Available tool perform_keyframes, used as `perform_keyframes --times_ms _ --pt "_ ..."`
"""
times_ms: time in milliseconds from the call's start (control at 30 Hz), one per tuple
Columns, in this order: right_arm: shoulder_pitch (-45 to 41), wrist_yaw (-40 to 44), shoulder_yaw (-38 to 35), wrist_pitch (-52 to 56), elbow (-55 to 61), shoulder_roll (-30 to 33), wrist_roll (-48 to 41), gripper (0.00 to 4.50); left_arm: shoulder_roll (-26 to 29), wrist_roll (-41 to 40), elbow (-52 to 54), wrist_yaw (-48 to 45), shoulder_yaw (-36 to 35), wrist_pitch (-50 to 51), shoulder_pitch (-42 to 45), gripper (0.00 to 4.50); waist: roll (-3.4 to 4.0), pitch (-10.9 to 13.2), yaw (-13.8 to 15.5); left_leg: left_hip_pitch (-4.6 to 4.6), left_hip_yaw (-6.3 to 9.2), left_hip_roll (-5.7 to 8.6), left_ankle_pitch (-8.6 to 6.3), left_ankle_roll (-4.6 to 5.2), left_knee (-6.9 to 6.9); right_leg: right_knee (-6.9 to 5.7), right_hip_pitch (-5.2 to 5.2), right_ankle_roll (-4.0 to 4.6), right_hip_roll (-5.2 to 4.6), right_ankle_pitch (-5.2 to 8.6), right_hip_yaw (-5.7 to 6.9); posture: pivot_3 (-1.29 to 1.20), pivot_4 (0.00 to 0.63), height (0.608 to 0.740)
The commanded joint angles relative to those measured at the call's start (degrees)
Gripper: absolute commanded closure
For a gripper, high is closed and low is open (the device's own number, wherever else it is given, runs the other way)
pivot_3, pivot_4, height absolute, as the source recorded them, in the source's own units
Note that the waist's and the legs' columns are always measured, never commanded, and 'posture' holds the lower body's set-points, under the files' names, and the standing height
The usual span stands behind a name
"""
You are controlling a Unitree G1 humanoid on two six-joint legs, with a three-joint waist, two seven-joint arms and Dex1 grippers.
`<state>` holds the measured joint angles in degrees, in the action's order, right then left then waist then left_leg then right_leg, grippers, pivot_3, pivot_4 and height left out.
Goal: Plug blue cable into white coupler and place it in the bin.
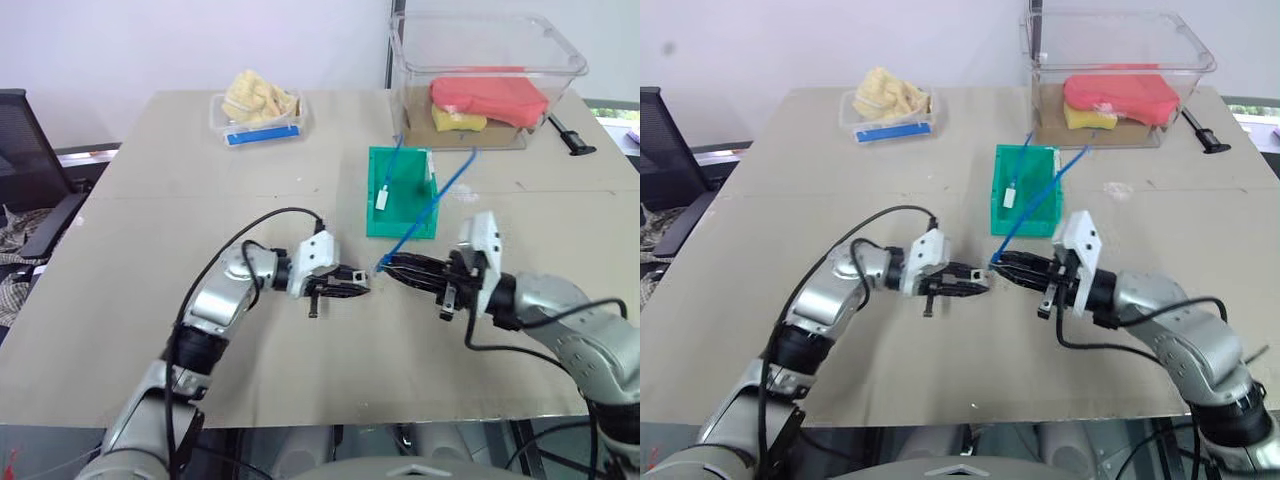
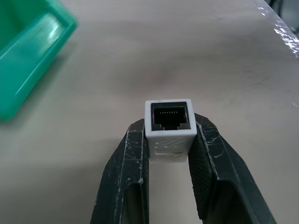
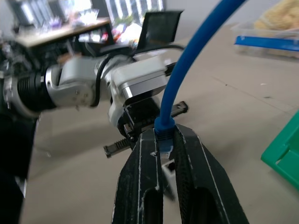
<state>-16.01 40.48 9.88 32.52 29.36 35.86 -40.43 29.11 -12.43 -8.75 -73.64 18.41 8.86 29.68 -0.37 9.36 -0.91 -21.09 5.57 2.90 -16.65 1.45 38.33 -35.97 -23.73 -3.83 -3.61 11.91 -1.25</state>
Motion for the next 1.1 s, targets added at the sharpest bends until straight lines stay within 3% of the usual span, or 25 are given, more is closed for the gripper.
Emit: perform_keyframes --times_ms 33,300,600,1100 --pt "-2.7 5.8 2.7 -3.9 -3.9 0.6 5.6 4.5 -1.2 2.5 -3.2 -2.1 2.4 -3.6 2.2 3.94 0.0 0.0 0.1 -0.05 0.03 0.0 0.0 0.0 -0.01 0.0 -0.03 0.0 0.0 0.0 0.02 0.0 0.15 0.739" --pt "-5.5 13.2 6.4 -8.6 -10.8 0.4 14.3 4.5 -3.1 4.6 -9.2 -3.9 2.9 -7.9 5.1 3.94 -0.01 0.0 0.2 -0.23 0.06 0.02 0.12 -0.21 0.03 0.0 -0.17 0.0 -0.06 -0.01 0.05 0.0 0.15 0.739" --pt "-5.5 15.2 7.6 -10.1 -13.3 -1.8 18.5 4.5 -3.3 4.5 -8.2 -5.2 3.0 -8.0 4.4 3.94 -0.01 0.0 0.2 -0.23 0.11 0.02 0.13 -0.22 0.04 -0.03 -0.18 0.0 -0.06 -0.01 0.07 0.0 0.15 0.739" --pt "-4.8 18.6 9.7 -11.1 -14.6 0.1 24.3 4.5 -3.7 4.8 -7.8 -5.4 3.4 -8.1 4.8 3.94 -0.01 0.0 0.2 -0.23 0.13 0.03 0.13 -0.23 0.05 -0.05 -0.17 0.0 -0.06 -0.01 0.09 0.0 0.15 0.739"
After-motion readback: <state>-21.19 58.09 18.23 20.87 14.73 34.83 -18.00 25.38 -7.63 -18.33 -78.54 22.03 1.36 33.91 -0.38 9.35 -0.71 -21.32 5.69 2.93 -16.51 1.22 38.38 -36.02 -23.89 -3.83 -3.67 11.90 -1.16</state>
